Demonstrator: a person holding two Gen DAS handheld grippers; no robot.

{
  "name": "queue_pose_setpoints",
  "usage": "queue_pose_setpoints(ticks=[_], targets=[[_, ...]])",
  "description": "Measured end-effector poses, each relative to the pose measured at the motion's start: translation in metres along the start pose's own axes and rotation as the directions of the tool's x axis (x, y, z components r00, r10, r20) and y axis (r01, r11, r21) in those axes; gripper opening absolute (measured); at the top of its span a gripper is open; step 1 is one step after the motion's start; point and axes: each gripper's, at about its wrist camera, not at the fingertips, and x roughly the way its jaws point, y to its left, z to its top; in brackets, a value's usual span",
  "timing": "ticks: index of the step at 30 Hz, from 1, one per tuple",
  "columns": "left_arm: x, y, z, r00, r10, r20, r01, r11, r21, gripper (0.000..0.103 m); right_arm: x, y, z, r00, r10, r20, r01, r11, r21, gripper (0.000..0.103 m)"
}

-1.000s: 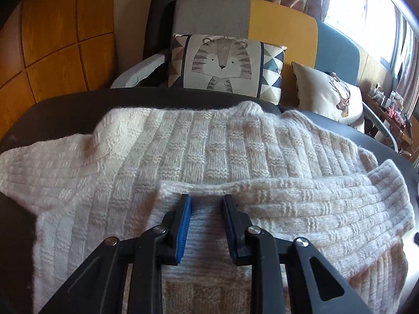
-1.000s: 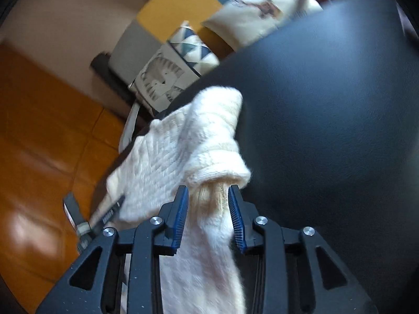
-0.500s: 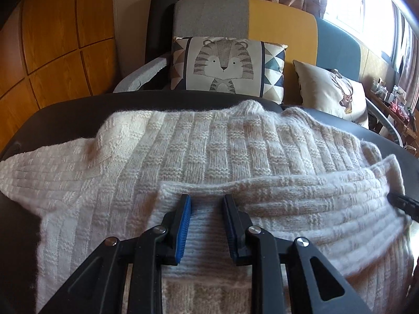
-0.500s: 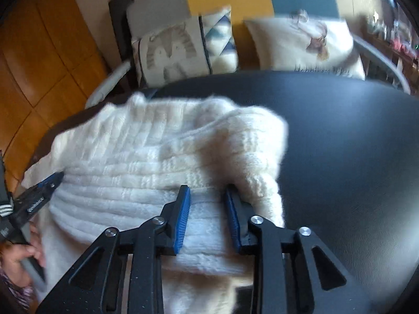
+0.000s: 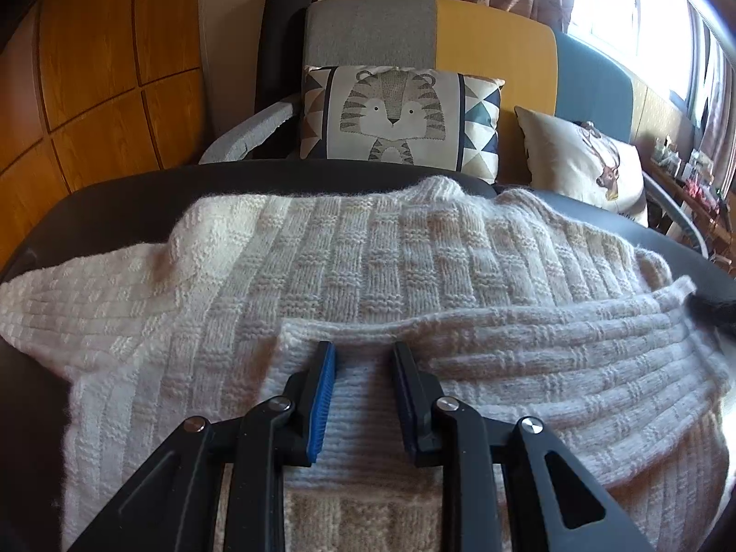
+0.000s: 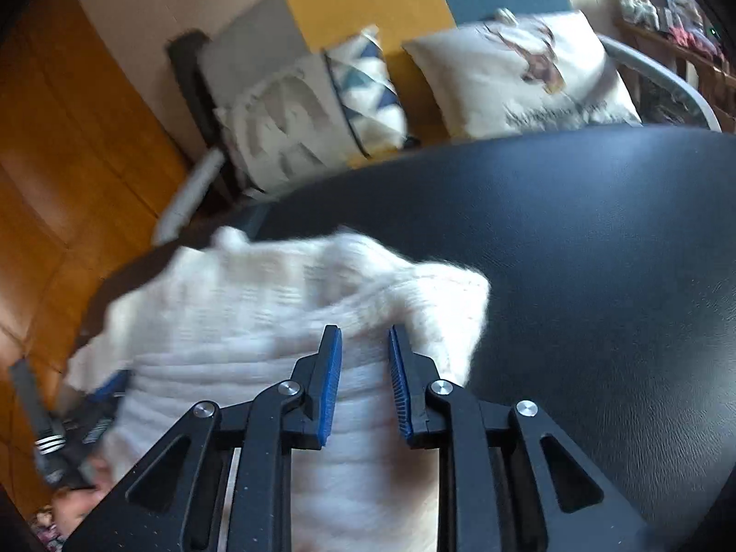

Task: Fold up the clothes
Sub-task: 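Lay the sleeve onto the sweater body with the right gripper and open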

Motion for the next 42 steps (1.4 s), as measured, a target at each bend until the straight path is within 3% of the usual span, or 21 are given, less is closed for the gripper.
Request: queue_pose_setpoints(ticks=[4,10,15,20,26,33,34,38,42], targets=[[0.0,0.0,0.0,1.0,-0.003,0.001,0.003,1.0,-0.001,0.025,0.0,-0.024,0.001,0.999,0.024,0.037,-0.028,0.994,0.106,0.0],[-0.001,-0.001,0.0,1.0,-0.001,-0.001,0.001,1.0,-0.001,0.025,-0.049,-0.011,-0.014,0.986,0.116,0.122,-0.132,0.982,0.133,0.004],[-0.002,-0.001,0.0,1.0,-0.004,-0.001,0.004,1.0,-0.004,0.025,-0.054,0.006,-0.043,0.998,0.053,0.035,-0.054,0.998,0.036,0.004],[-0.002,0.003,0.001,0.999,-0.032,0.0,0.032,0.999,-0.028,0.025,-0.048,-0.013,-0.052,1.0,0.027,0.014,-0.028,0.996,0.082,0.0],[-0.001,0.002,0.001,1.0,-0.023,0.0,0.023,1.0,-0.02,0.025,-0.062,0.001,-0.025,0.995,0.014,0.095,-0.022,0.996,0.089,0.004],[0.0,0.006,0.001,0.999,-0.035,0.001,0.035,0.999,-0.031,0.025,-0.013,0.001,0.011,0.998,-0.055,0.039,0.052,0.995,0.081,0.004],[0.0,0.006,0.001,0.999,-0.036,0.001,0.036,0.999,-0.032,0.025,-0.006,-0.002,0.014,0.997,-0.067,0.031,0.065,0.995,0.074,0.0],[0.0,0.008,0.001,0.999,-0.053,0.002,0.053,0.998,-0.045,0.025,0.003,-0.01,0.02,0.993,-0.108,0.043,0.106,0.993,0.044,0.0],[0.0,0.011,0.0,0.998,-0.067,0.001,0.067,0.996,-0.06,0.025,-0.011,-0.018,0.02,0.999,-0.018,0.051,0.013,0.996,0.085,0.003]])
